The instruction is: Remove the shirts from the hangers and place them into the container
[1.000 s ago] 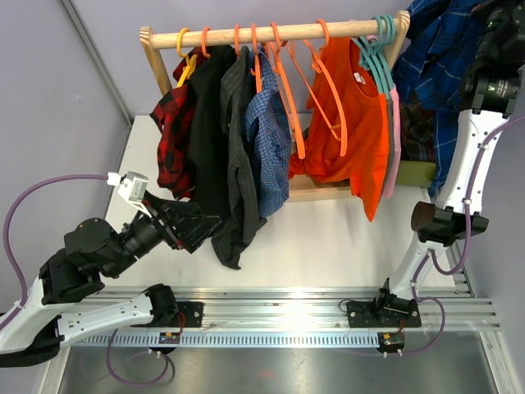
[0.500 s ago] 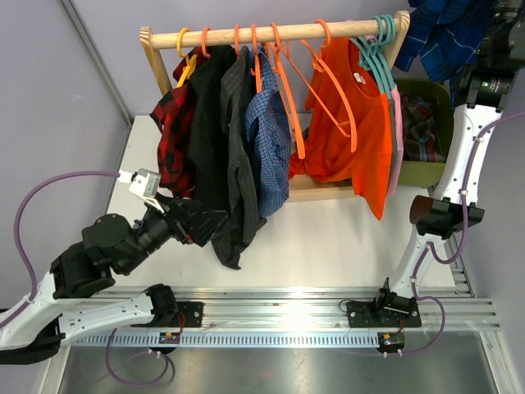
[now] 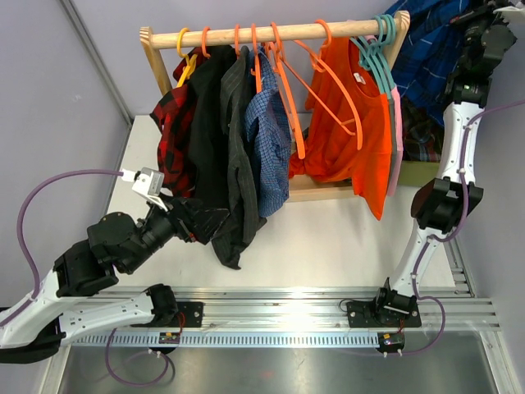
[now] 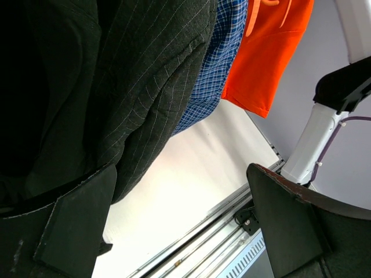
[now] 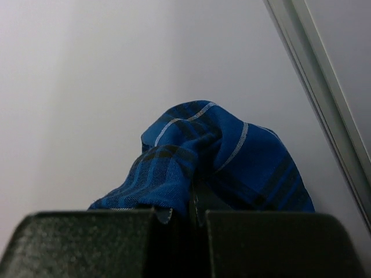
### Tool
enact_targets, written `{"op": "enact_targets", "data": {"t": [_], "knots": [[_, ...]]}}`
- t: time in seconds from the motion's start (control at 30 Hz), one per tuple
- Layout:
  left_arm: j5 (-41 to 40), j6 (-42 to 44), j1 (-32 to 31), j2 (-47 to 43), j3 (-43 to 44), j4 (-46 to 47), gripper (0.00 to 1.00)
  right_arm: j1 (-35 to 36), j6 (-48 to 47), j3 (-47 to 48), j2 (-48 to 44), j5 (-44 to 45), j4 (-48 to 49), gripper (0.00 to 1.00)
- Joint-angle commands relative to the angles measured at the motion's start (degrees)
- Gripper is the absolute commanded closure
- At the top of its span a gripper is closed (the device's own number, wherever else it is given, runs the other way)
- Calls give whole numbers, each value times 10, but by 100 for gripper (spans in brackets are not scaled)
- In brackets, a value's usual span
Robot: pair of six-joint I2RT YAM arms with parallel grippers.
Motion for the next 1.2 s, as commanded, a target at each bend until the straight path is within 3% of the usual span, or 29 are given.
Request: {"op": "enact_targets", "data": {"t": [0.0, 0.03, 0.13, 0.27, 0.5, 0.97, 1.17], "knots": [[-17, 3, 0, -4, 10, 21, 1, -21, 61, 67, 4, -29, 32, 100], [-19, 4, 0, -6, 11, 22, 1, -21, 65, 156, 37, -49, 18, 100], [-20, 3, 0, -6, 7, 24, 1, -22, 95, 254, 56, -66, 25, 100], [-17, 4, -1, -10, 4, 34, 1, -21, 107, 142, -38, -88, 105, 100], [-16, 3, 0, -14, -1, 36, 1, -21, 137, 164, -74, -153, 139, 100], [-22, -12, 0, -36, -20, 36, 1, -21, 132, 99, -103, -159, 141, 100], [-20, -22, 0, -46, -29, 34, 1, -21, 59, -65, -131, -104, 124, 100]]}}
